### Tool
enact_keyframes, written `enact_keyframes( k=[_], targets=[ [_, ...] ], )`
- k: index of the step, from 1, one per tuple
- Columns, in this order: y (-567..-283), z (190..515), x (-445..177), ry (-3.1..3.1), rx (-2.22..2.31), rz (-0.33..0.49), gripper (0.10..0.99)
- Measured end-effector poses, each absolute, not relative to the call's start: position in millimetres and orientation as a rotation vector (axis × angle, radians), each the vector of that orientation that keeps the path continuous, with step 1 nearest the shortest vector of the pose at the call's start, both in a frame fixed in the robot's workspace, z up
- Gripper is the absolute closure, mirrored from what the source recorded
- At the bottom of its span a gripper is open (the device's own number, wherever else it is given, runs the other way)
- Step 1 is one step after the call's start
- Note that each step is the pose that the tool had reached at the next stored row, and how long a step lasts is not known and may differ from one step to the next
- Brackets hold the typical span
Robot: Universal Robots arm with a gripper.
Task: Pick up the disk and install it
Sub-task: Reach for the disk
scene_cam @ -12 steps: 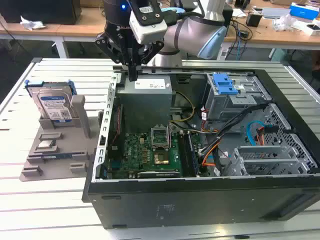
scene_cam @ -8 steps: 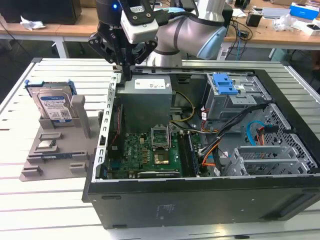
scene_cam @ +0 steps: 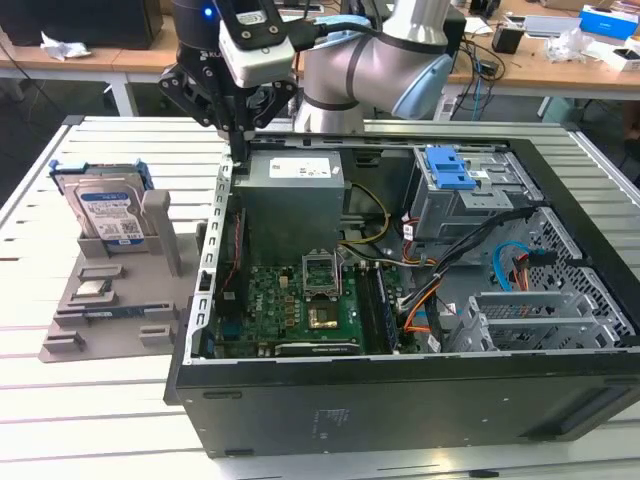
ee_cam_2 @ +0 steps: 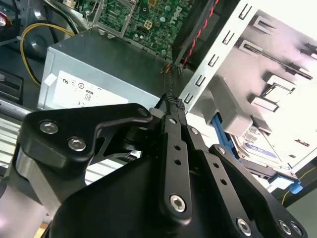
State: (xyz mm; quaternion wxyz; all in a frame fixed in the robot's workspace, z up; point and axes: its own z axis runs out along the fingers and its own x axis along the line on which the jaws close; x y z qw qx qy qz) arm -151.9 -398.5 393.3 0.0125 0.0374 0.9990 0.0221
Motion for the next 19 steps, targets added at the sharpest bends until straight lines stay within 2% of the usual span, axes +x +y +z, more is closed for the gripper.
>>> enact_keyframes(
  k=[19],
  targets=[
    [-398,393,-190,3.114,0.116,0.069,0.980]
  ],
)
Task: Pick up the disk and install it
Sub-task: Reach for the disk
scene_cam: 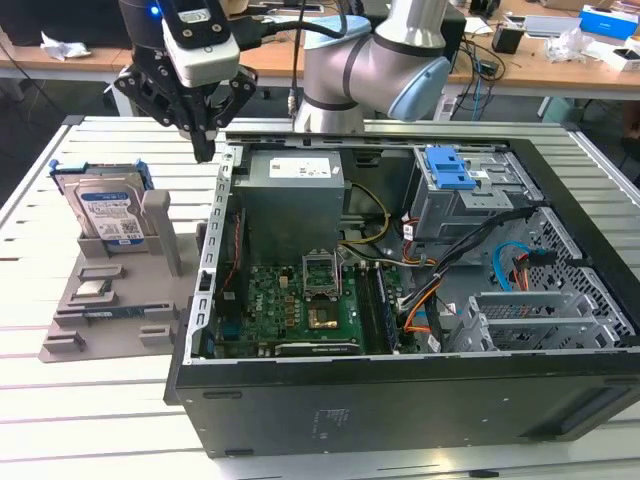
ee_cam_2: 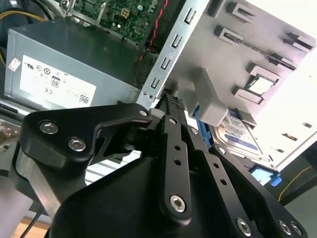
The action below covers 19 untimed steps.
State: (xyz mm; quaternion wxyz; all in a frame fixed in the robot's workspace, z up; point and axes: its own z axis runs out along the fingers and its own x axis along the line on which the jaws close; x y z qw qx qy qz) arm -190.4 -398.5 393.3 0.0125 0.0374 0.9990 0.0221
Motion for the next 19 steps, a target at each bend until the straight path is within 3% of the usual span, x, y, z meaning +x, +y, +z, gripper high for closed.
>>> enact_keyframes(
  k=[19],
  targets=[
    [-398,393,-234,3.114,0.117,0.069,0.980]
  ],
)
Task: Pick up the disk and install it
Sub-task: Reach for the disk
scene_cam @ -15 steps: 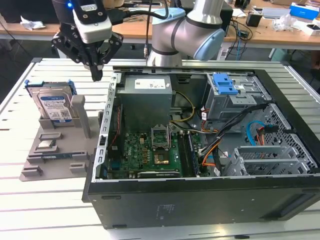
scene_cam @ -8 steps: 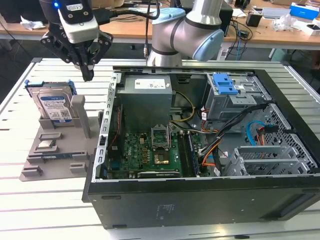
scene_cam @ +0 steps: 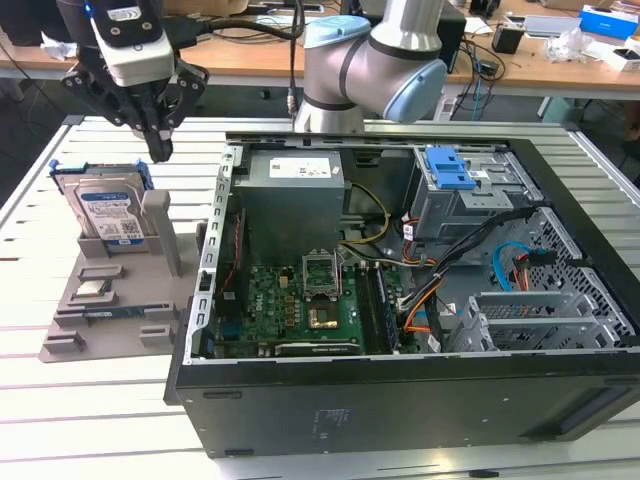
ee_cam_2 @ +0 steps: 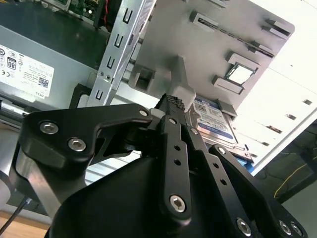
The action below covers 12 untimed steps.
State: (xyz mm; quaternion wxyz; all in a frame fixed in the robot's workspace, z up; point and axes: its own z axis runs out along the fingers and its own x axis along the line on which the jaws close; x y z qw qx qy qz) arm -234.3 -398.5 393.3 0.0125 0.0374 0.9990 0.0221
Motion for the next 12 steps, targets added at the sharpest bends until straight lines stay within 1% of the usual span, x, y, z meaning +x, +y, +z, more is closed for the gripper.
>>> enact_keyframes(
  k=[12],
  targets=[
    [-398,393,-257,3.114,0.117,0.069,0.980]
  ],
)
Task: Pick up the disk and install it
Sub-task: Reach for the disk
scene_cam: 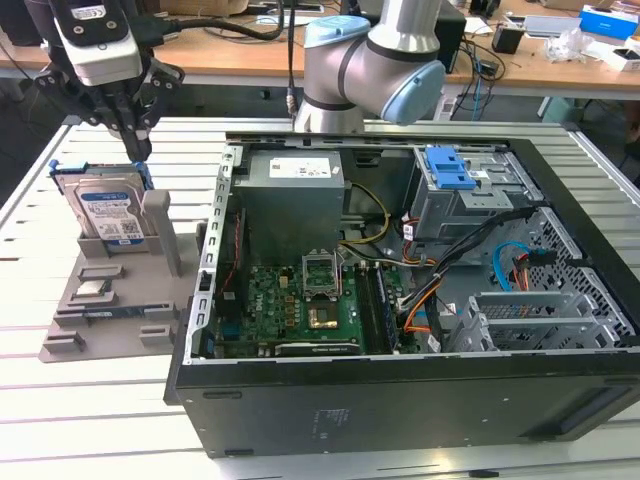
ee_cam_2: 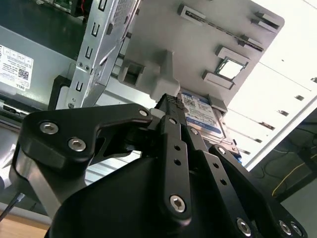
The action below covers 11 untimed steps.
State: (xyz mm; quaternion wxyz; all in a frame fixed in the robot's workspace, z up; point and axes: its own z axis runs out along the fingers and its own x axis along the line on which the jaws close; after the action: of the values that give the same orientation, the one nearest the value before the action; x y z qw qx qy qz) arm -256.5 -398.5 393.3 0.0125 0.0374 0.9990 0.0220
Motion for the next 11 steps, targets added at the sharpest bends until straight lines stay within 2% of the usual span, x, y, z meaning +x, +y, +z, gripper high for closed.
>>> enact_keyframes(
  k=[11],
  targets=[
    [-398,393,-279,3.114,0.117,0.069,0.980]
  ],
)
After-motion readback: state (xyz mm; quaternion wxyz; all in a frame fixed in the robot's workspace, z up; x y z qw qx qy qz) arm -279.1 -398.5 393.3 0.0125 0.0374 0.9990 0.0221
